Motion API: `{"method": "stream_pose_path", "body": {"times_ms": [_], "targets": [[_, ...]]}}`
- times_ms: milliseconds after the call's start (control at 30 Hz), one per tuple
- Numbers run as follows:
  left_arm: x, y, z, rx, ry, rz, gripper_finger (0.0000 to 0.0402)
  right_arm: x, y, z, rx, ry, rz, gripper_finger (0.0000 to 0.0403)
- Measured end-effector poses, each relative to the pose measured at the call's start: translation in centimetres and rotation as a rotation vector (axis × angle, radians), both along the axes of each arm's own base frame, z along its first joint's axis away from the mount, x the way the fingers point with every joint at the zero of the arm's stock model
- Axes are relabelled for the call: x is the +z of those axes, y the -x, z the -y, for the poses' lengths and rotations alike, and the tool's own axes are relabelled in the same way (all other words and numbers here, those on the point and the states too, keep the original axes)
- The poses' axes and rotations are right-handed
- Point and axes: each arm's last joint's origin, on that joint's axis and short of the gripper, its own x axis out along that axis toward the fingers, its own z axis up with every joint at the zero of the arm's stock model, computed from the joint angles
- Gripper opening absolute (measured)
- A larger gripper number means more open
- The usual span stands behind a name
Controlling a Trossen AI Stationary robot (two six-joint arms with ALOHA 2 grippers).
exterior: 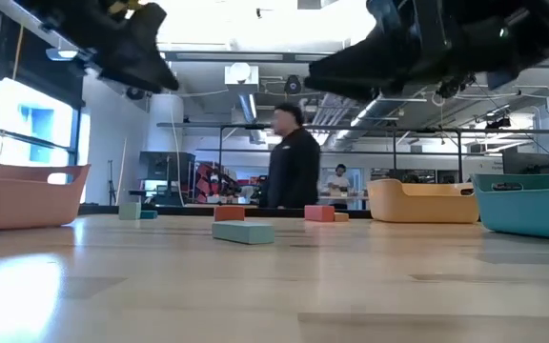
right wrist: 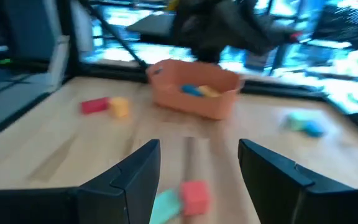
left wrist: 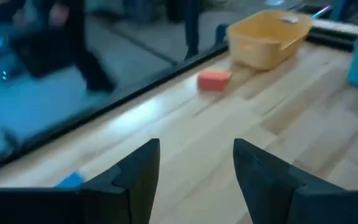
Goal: Sort blocks by size
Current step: Put the orange cube block into the yellow bin
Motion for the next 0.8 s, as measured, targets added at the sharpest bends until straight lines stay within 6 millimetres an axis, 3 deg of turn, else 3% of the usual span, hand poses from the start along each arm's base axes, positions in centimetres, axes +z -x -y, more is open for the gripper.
{"method": "stream_pose_path", "body": {"times_ms": [200,367,567,800], "targets": [[-1.3,-4.0,0.2,-0.303,0.05,0.102,0.0188,3.0,2.6,0.7,-0.213,0.122,-0.047,0.0213],[-1.9,-7.0,-0.4,-0.64,0.017,0.229,0.0188,4.1,4.5,1.8,-0.274,0.081,-0.116,0.0213],[-3.1,-10.0,-3.0,-0.609,-0.022,0.325,0.0188,3.1,5.3,3.0,-0.357,-0.026,-0.245,0.0213],[-3.9,-12.1,-5.0,-0.551,-0.043,0.319,0.0188,1.5,4.0,3.2,-0.367,-0.051,-0.279,0.0213]]}}
